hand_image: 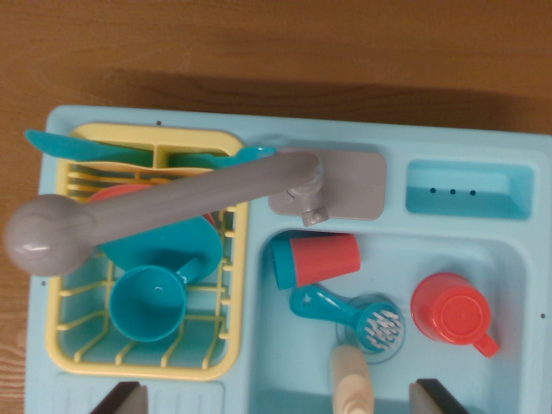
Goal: Pick detergent from the sink
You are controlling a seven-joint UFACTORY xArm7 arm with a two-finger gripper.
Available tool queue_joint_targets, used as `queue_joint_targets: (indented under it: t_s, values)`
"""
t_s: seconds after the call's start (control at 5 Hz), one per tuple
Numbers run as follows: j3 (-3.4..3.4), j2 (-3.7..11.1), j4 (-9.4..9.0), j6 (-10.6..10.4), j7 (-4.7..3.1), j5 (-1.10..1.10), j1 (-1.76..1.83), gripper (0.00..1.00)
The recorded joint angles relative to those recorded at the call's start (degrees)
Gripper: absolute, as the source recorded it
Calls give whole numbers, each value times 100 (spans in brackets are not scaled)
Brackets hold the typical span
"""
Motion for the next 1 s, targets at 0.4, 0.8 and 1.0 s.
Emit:
queue_joint_targets:
  t_s: [0.4, 0.8, 1.0]
  values:
    - [-43, 25, -384, -366, -88, 6, -32, 0]
    - [-68, 40, -612, -584, -141, 9, -51, 0]
    - [-68, 40, -612, -584, -141, 9, -51, 0]
